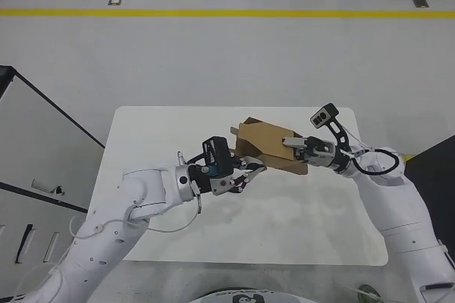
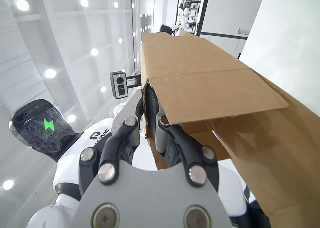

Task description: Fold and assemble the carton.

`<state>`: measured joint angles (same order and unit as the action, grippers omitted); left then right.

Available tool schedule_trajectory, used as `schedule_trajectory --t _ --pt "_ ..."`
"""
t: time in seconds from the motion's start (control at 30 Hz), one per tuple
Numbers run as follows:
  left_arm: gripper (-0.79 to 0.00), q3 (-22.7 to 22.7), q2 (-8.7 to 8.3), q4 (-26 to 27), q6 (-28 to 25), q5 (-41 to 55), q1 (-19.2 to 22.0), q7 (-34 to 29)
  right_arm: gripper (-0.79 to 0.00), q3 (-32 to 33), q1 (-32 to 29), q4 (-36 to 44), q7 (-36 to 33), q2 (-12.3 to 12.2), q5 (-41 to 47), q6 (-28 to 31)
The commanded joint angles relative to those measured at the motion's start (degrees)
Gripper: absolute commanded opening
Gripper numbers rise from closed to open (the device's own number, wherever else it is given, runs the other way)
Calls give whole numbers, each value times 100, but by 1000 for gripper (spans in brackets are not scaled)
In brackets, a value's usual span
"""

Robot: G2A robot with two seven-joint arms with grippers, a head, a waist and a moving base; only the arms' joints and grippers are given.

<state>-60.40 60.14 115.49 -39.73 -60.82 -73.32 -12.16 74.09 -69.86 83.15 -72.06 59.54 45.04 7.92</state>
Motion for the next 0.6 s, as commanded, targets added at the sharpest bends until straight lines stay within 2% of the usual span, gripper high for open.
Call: schedule_trajectory --t 0.0,0.2,0.43,0.57 --pt "-785 43 11 -23 12 -1 36 -2 -785 3 -12 11 -13 1 11 -5" --pt "-785 46 24 -66 48 14 88 -33 -785 16 -24 29 -32 6 64 -21" --pt "-785 -168 -11 -7 56 23 -42 -69 -785 107 -37 13 -68 -4 65 2" --pt "-785 -130 -5 23 34 20 -64 -50 -785 113 -56 31 -90 -3 69 0"
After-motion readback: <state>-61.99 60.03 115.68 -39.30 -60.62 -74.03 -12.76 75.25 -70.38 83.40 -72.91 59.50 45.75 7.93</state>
